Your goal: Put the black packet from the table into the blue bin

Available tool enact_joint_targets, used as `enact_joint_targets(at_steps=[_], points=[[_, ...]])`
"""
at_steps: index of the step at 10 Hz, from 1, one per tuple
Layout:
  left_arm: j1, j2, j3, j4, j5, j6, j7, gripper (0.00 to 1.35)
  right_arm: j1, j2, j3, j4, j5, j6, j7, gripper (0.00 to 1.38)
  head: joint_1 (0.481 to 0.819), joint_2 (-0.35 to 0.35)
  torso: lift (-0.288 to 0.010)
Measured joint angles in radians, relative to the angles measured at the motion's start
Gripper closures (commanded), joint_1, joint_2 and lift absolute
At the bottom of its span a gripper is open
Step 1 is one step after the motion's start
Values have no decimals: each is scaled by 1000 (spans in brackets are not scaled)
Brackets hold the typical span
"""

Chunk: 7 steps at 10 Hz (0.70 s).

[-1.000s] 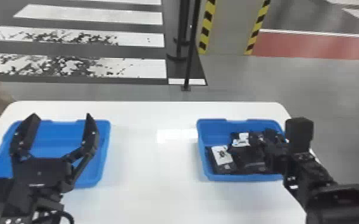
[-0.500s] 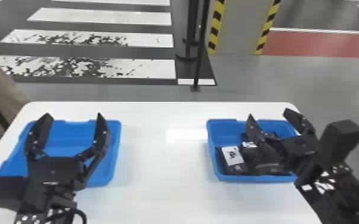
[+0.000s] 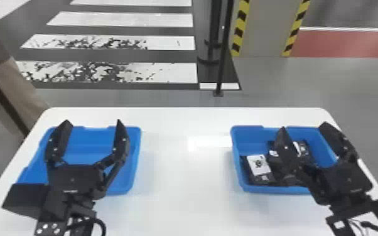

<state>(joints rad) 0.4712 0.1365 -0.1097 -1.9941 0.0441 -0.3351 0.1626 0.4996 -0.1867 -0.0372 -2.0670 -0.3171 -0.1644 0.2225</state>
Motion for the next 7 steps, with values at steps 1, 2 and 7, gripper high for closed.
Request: enact_joint_targets(at_steps=[1, 2, 7], points=[[1, 0, 0, 0, 0, -1, 0, 94, 27, 1, 1, -5, -10, -28, -1, 88, 695, -9, -110], [2, 0, 1, 0, 0, -1, 0, 94, 45, 3, 1, -5, -17, -53, -2, 88, 695, -10, -110], [0, 3, -4, 0, 2, -2, 0, 94, 73, 15, -1, -6, -36, -66, -21, 88, 695, -22, -110]])
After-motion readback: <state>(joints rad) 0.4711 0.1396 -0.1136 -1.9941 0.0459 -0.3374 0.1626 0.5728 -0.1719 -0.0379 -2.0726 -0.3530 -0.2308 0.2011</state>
